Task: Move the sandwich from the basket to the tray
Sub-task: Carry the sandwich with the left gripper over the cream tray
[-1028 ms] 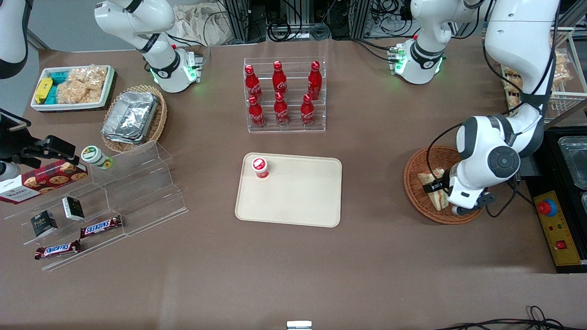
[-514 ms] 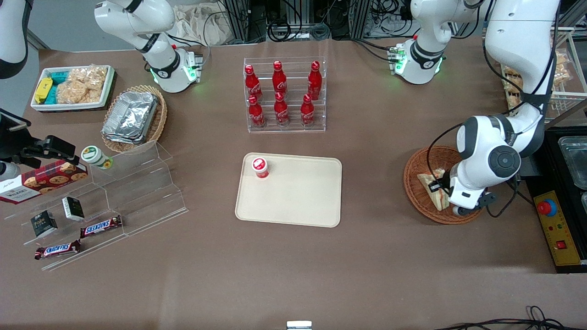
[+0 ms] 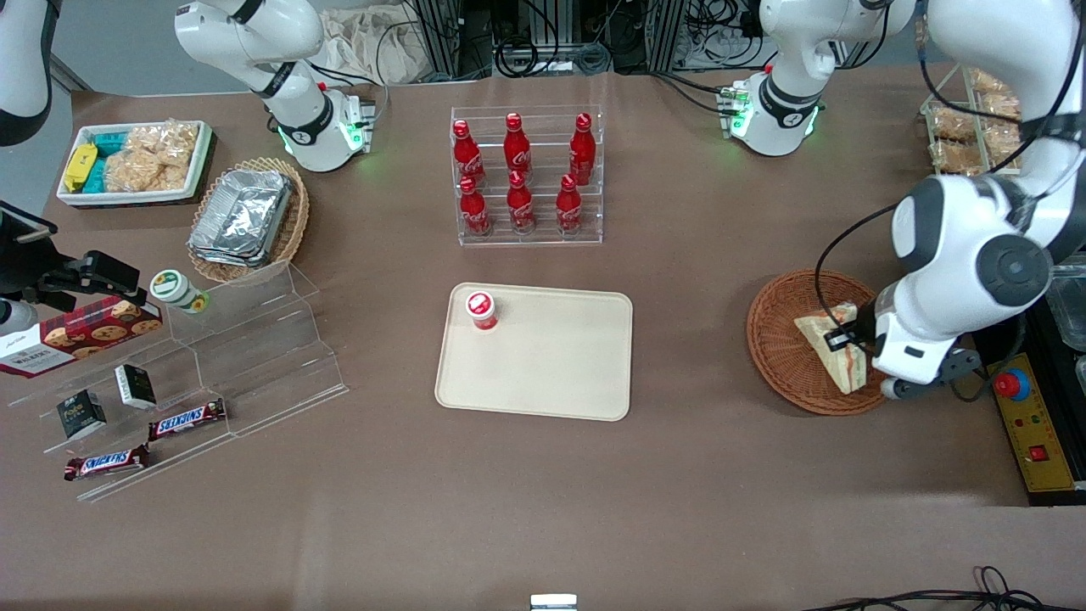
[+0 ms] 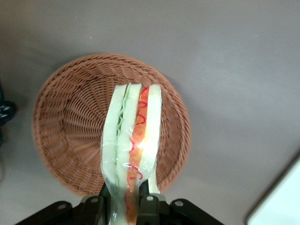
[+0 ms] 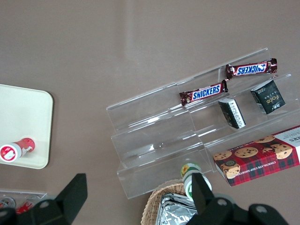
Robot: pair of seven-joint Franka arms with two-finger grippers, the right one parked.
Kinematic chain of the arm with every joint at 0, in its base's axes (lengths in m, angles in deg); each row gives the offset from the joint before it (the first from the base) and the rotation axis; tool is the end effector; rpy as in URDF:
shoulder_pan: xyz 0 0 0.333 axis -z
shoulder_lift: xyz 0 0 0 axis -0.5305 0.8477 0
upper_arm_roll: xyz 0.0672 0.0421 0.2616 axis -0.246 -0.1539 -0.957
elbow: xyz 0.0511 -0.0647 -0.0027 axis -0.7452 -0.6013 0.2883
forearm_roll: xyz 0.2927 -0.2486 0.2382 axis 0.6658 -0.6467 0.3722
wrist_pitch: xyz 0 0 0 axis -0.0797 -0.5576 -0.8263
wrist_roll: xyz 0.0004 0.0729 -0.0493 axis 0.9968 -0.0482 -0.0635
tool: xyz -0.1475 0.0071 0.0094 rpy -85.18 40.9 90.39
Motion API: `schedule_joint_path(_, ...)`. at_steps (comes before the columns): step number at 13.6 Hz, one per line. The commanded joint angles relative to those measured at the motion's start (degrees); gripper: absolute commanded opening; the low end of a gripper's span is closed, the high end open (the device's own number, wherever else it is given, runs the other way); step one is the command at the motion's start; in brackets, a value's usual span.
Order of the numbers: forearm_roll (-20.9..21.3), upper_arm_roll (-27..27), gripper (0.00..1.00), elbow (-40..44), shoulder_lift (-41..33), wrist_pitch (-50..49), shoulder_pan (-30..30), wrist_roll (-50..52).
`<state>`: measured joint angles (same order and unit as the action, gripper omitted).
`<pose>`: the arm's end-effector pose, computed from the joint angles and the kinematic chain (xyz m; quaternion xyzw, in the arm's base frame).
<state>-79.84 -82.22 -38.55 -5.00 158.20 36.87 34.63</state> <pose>0.6442 -0.0659 0.3111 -0.9818 -0.1843 0.0413 0.0199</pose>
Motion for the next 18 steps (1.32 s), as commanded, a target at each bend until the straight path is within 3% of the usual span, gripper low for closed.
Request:
schedule_joint_path(1, 0.42, 0.99, 0.26, 6.63, -2.99, -9.78, 0.97, 0.03)
schedule_joint_path(5, 0.69, 4.59, 0.26, 20.86, -3.70, -28.49, 0.96, 0.21)
schedule_joint_path(9, 0.43, 11.61, 0.26, 30.81, -3.70, -38.71, 0.97, 2.92)
schedule_joint_path(14, 0.51, 26.02, 0.26, 31.36, -0.99, -36.99, 1.23, 18.99)
schedule_joint_path(18, 0.78, 27.10, 0.27, 29.96, 8.58, -25.93, 4.74, 22.70)
